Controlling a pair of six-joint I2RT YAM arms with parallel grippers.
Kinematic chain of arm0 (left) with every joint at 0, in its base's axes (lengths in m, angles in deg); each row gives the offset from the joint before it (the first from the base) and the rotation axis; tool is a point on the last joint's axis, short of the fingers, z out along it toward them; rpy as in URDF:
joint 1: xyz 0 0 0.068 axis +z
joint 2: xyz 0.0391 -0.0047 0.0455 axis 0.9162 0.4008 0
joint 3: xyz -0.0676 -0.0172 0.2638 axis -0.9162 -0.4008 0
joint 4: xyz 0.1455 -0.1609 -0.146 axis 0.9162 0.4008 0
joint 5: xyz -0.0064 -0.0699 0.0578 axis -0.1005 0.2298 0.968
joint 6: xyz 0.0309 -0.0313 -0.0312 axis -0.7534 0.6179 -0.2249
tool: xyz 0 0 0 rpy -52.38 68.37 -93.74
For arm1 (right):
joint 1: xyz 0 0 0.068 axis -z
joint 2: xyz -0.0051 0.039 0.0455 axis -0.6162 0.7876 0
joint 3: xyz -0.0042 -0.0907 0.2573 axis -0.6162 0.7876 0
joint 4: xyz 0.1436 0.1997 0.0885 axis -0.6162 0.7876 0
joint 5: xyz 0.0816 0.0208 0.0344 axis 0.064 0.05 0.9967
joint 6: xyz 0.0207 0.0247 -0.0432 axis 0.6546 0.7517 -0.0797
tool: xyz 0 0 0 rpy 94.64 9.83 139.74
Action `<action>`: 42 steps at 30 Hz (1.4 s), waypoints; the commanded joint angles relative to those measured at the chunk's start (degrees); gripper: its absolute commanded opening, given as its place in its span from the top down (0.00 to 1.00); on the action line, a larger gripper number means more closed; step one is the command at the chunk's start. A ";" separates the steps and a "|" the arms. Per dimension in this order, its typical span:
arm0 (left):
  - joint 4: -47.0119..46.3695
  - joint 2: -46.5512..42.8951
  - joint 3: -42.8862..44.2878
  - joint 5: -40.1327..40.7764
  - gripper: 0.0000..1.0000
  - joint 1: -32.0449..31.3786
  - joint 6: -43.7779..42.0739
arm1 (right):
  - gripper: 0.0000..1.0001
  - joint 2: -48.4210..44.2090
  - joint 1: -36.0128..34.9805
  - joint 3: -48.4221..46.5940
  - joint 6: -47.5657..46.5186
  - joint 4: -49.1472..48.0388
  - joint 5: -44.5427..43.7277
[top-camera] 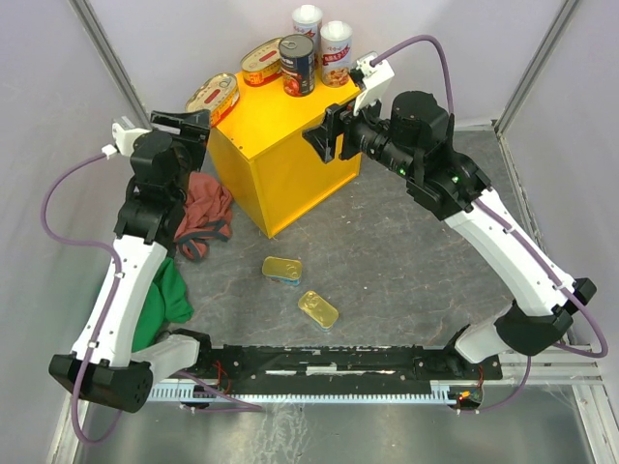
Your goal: Place and organize the canned foods onto the counter
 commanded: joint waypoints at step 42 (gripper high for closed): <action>-28.41 4.65 -11.59 -7.95 0.25 9.31 -0.92 | 0.27 -1.60 -0.24 -0.13 -1.75 -1.95 -1.74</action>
